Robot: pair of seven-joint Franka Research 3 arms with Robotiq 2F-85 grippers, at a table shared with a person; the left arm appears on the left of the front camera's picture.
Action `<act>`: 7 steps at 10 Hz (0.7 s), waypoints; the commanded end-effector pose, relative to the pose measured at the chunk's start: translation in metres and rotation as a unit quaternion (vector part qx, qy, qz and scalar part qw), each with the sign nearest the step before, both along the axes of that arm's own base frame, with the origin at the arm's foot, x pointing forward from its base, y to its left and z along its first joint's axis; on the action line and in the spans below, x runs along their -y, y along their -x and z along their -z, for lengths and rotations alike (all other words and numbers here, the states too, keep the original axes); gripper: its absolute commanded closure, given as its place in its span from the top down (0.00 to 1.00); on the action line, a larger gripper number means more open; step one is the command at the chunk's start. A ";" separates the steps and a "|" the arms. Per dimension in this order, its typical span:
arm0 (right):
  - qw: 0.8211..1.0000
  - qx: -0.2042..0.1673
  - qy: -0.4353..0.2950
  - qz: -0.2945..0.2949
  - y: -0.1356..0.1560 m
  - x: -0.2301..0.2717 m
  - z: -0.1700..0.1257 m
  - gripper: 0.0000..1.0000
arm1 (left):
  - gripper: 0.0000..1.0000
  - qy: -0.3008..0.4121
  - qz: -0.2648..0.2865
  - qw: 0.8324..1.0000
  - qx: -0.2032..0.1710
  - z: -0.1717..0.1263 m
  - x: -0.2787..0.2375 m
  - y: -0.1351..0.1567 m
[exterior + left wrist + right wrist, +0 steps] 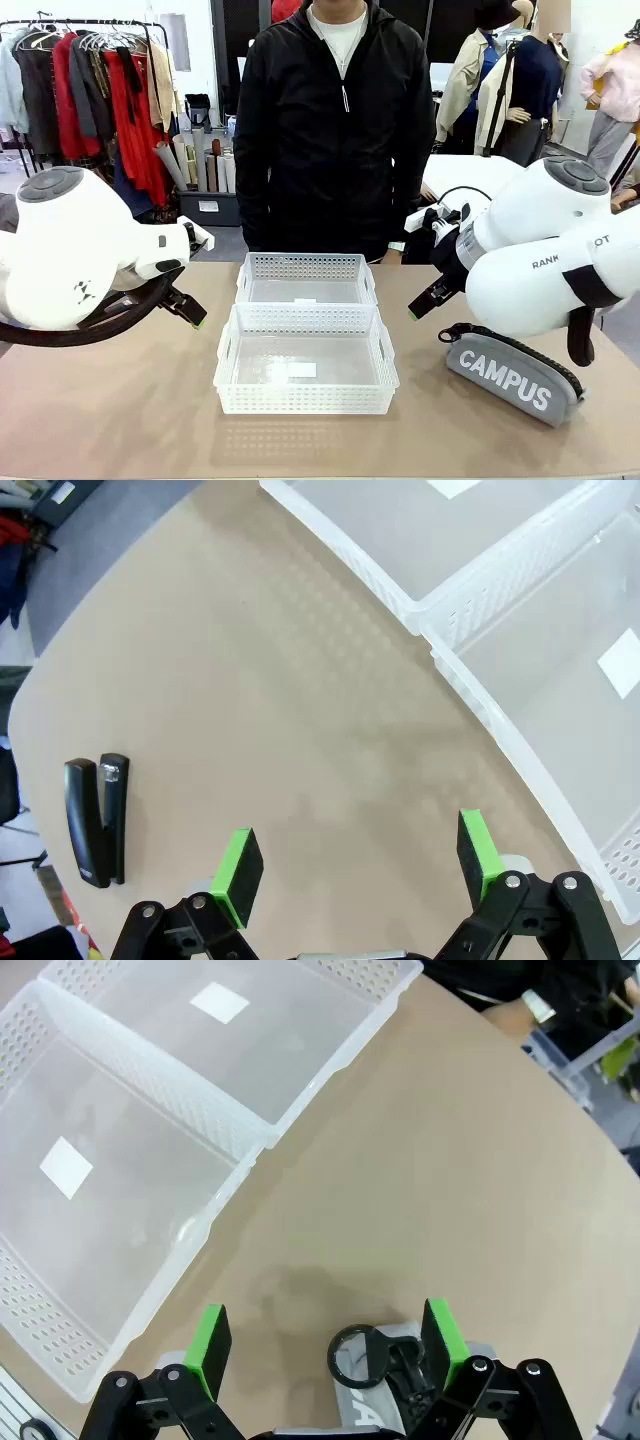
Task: Distribute items into two baskets.
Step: Pick up the Pencil pouch that the person points to.
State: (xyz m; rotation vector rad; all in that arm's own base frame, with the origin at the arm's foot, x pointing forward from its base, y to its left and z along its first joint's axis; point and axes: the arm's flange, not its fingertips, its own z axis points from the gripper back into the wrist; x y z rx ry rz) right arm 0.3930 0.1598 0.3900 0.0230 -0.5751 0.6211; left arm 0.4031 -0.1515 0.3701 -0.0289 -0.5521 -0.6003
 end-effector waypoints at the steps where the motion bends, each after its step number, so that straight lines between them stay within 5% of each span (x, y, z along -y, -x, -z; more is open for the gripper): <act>1: 1.000 0.007 -0.003 0.002 -0.002 0.001 -0.001 1.00 | 1.00 0.000 0.000 1.000 0.000 0.000 0.000 0.000; 7: 1.000 0.007 -0.003 0.002 -0.002 0.001 -0.001 1.00 | 1.00 0.000 0.000 1.000 0.000 0.000 0.000 0.000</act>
